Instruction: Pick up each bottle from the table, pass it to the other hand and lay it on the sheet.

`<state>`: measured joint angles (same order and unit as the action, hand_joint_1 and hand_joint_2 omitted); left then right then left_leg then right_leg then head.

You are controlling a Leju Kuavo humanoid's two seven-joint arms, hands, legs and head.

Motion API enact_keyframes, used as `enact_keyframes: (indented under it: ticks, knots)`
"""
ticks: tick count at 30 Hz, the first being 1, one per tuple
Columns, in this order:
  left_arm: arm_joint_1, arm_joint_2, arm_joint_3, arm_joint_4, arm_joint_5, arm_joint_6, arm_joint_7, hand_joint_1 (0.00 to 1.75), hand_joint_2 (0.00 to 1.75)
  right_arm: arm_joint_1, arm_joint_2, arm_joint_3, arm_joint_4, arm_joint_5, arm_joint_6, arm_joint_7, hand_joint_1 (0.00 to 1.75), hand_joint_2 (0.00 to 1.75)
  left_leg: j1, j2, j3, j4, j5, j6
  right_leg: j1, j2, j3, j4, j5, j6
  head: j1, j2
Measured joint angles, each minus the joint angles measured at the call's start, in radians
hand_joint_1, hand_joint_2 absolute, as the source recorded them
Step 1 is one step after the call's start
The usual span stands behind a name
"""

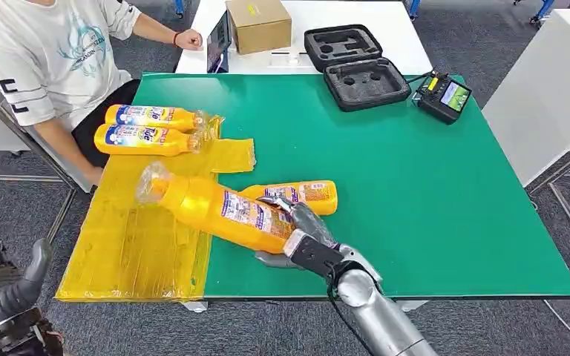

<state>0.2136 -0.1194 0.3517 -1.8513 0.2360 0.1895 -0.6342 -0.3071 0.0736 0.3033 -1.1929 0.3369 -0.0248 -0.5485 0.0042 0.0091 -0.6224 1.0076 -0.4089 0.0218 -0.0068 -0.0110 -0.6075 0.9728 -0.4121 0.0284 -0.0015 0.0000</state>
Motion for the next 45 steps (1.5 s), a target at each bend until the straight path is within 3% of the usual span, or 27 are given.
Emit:
enact_keyframes:
  ticks: [5, 20, 45]
  knots:
    - [-0.011, 0.0, -0.059, 0.025, 0.032, -0.16, 0.085, 0.0, 1.75, 0.026, 0.029, -0.003, 0.011, -0.027, -0.026, -0.07, 1.75, 1.75, 0.0, 0.0, 0.0, 0.0, 0.0, 0.0, 0.0, 0.0, 0.0, 0.0, 0.0, 0.0, 0.0, 0.0]
    - [-0.117, 0.002, -0.277, 0.209, 0.009, -0.215, 0.157, 0.0, 1.75, 0.011, 0.145, 0.111, 0.185, -0.053, -0.062, -0.13, 1.75, 1.75, 0.0, 0.0, -0.001, 0.0, 0.0, 0.0, 0.0, 0.0, 0.0, 0.0, 0.0, 0.0, 0.0, 0.0]
    - [-0.111, 0.034, -0.321, 0.266, 0.053, -0.238, 0.149, 0.0, 1.75, -0.006, 0.144, 0.134, 0.283, -0.112, -0.065, -0.136, 1.75, 1.75, 0.0, 0.0, -0.001, 0.0, 0.0, 0.0, 0.0, 0.0, -0.001, 0.0, 0.0, 0.0, 0.0, 0.0]
